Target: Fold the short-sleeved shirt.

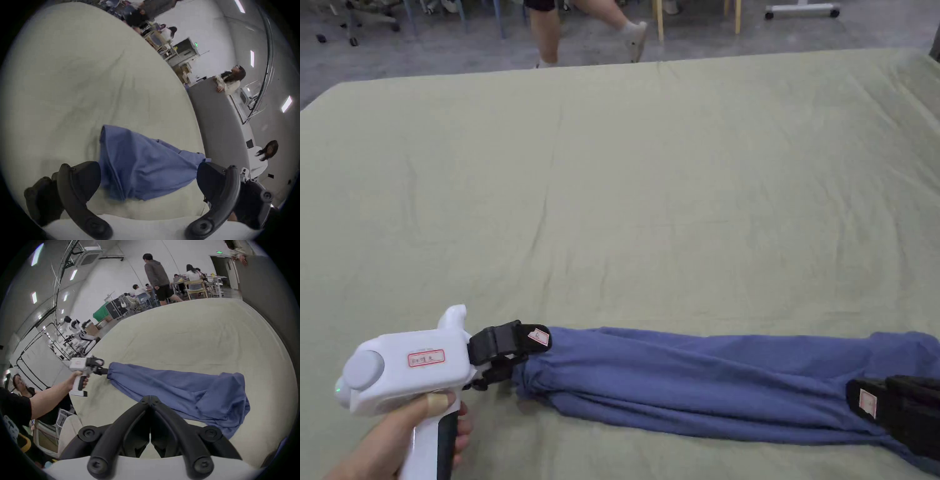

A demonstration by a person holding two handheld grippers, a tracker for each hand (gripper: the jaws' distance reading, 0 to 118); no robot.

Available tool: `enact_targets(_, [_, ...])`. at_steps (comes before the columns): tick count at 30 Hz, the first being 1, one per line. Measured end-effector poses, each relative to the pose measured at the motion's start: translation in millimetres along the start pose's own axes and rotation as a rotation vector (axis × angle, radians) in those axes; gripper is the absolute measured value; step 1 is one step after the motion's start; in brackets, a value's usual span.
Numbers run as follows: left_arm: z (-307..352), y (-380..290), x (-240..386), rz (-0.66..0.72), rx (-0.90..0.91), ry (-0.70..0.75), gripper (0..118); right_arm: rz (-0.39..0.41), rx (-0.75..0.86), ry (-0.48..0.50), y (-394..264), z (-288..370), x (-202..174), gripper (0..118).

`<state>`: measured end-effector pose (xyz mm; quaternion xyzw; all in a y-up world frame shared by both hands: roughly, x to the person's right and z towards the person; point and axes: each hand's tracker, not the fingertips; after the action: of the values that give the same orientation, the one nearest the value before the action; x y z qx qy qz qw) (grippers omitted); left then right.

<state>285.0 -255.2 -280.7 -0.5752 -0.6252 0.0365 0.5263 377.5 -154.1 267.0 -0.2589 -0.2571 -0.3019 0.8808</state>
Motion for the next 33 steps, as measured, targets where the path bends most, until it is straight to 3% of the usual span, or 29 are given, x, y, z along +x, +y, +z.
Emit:
enact_targets(3, [-30.8,-2.1,-36.1,0.052,-0.067,-0.096,118,-0.003,-0.009,0.015,0.9,-1.2,-4.5,2])
enact_targets(5, [-45.6,-3.2,-28.0,-0.058,-0.048,-0.002,118,0.002,-0.017,0.012,1.5,-3.7,-6.4,2])
enact_targets(9, [-46.1,-6.6,-19.0,-0.028,-0.052,-0.017,111,0.014,-0.032,0.013,2.8,-7.5,-8.8,2])
enact_targets(10, [-39.3,-5.1,-17.0,-0.187,0.011,0.112,86,0.014,-0.034,0.017,3.0,-8.7,-9.1,2])
enact_targets(11, [-43.6,-8.9,-14.5,-0.186,-0.009,0.141,14,0.015,-0.034,0.018,3.0,-9.9,-9.4,2])
enact_targets(12, [-45.4,-14.7,-10.8,-0.178,0.000,0.144,9,0.016,-0.034,0.020,3.0,-11.2,-9.4,2])
enact_targets(14, [-52.5,-23.9,-2.4,-0.165,-0.033,0.044,9,0.012,-0.037,0.023,3.4,-14.6,-8.9,2])
enact_targets(19, [-30.7,-26.0,-3.6,-0.130,0.077,0.087,9,0.019,-0.052,-0.008,6.1,-17.0,-10.0,2])
enact_targets(21, [-9.8,-24.2,-15.9,-0.031,0.094,-0.004,9,0.019,-0.056,-0.012,9.2,-15.9,-10.0,2])
enact_targets(25, [24.4,-32.0,-3.6,-0.153,0.095,0.111,9,0.034,-0.055,-0.047,13.8,-17.1,-12.1,2])
enact_targets(33, [82.6,-26.5,-17.4,-0.078,0.149,0.247,9,0.029,-0.050,-0.059,16.0,-21.9,-19.6,2])
